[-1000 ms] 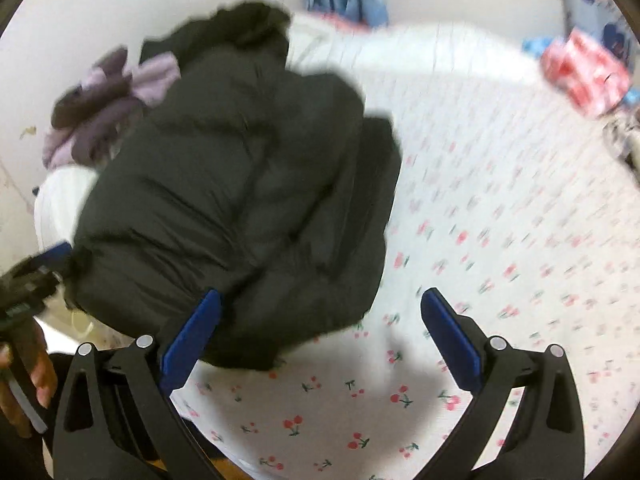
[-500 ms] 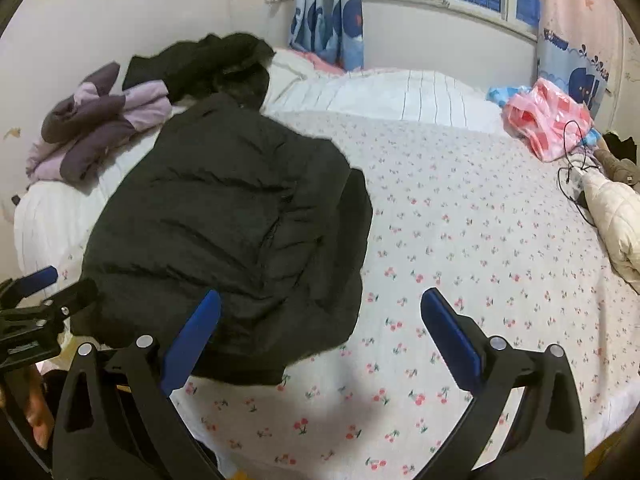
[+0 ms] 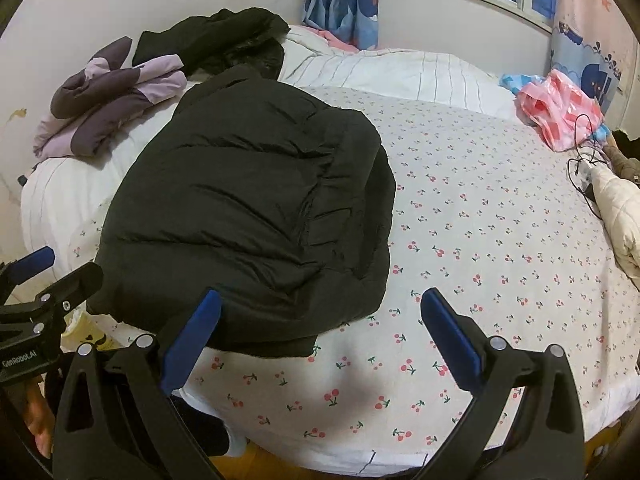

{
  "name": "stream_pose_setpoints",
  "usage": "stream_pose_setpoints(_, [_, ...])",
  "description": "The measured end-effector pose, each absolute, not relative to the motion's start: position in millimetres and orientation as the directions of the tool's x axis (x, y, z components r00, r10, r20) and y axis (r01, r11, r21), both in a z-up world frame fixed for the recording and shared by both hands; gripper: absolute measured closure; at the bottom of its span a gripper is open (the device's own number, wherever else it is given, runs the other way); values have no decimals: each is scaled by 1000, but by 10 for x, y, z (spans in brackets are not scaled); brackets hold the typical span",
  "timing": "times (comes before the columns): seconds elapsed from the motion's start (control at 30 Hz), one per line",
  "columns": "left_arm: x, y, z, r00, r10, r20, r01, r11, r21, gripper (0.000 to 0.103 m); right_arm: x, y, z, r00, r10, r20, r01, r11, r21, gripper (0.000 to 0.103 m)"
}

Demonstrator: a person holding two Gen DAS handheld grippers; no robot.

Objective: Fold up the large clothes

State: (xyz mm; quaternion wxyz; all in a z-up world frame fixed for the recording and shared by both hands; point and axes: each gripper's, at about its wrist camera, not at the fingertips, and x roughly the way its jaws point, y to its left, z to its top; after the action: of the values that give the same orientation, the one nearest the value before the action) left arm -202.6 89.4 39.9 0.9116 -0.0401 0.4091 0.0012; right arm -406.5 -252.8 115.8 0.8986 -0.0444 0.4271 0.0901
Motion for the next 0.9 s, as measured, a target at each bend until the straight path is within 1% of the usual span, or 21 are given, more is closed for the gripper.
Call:
stream_pose_setpoints(0.1, [-2027, 901, 376, 642, -64, -764, -22, 995, -101, 6, -4055, -2507, 1158, 606, 119, -786, -197, 980, -3, 6])
stream_pose_setpoints(0.27, [-1961, 878, 311, 567, -67, -821, -10, 996, -88, 6, -4040, -2468, 1153, 586, 109, -803, -189, 982, -5, 6])
stream_pose_setpoints(0.37, [-1997, 898, 330, 586, -54, -809, -20, 997, -81, 6, -4037, -2460, 1158, 582, 104, -807, -192, 981, -12, 6])
stream_pose_setpoints(0.9, [-1969, 946, 306, 553, -45, -832, -37, 996, -78, 6, -3981, -2447, 1101, 541, 102, -835, -200, 980, -10, 6])
